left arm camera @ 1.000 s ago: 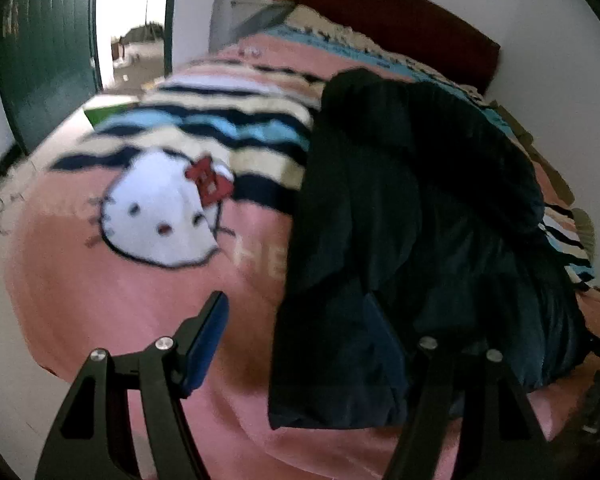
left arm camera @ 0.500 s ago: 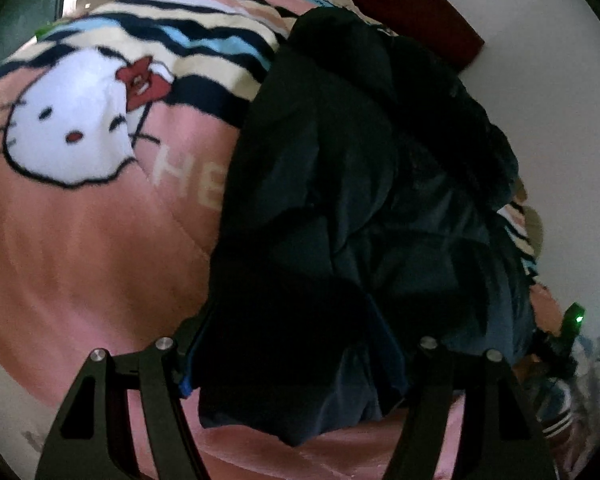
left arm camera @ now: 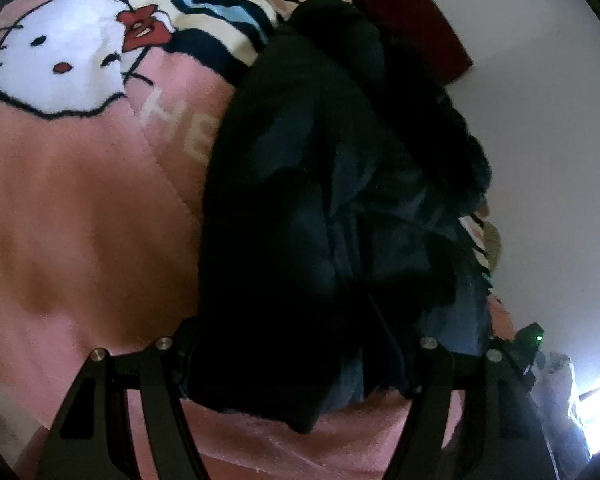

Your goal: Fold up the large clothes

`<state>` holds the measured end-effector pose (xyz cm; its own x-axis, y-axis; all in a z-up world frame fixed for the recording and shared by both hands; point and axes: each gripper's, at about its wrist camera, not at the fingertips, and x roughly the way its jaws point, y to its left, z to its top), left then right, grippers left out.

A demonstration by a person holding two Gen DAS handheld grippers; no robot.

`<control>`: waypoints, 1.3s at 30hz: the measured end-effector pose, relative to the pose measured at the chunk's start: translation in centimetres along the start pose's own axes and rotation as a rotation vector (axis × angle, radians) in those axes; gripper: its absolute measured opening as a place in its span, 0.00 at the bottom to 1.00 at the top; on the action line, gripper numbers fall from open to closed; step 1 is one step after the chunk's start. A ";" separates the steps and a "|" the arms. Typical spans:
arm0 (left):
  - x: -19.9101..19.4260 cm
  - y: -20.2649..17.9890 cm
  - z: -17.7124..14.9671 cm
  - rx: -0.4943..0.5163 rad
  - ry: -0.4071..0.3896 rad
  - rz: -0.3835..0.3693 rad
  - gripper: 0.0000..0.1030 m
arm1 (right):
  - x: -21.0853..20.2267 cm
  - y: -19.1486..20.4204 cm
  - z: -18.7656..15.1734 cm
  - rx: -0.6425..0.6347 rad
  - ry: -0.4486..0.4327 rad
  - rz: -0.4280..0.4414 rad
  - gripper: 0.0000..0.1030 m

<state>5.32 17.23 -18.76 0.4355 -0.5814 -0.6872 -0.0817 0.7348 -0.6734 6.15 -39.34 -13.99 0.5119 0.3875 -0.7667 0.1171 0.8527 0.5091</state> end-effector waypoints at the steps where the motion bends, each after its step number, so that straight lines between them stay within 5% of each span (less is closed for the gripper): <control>1: -0.1 -0.1 -0.2 0.002 -0.003 -0.015 0.65 | 0.1 0.0 0.1 0.000 0.000 0.002 0.52; 10: -0.6 -0.9 -0.7 0.012 -0.038 -0.077 0.58 | 0.2 0.2 -0.6 0.020 0.003 -0.002 0.52; 15: -0.5 -1.1 -1.0 0.003 -0.046 -0.085 0.40 | 0.5 0.1 -0.8 0.028 0.006 -0.017 0.50; 22: -1.5 -3.3 -0.6 0.080 -0.060 -0.111 0.21 | -0.6 1.7 -0.5 -0.013 -0.028 0.005 0.20; 39: -8.1 -11.3 11.0 0.166 -0.176 -0.423 0.19 | -7.8 4.1 9.6 -0.005 -0.198 0.273 0.18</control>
<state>12.53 17.50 -2.59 0.5463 -0.7834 -0.2964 0.2731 0.5011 -0.8211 10.75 -42.24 -2.17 0.6790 0.5264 -0.5117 -0.0504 0.7288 0.6829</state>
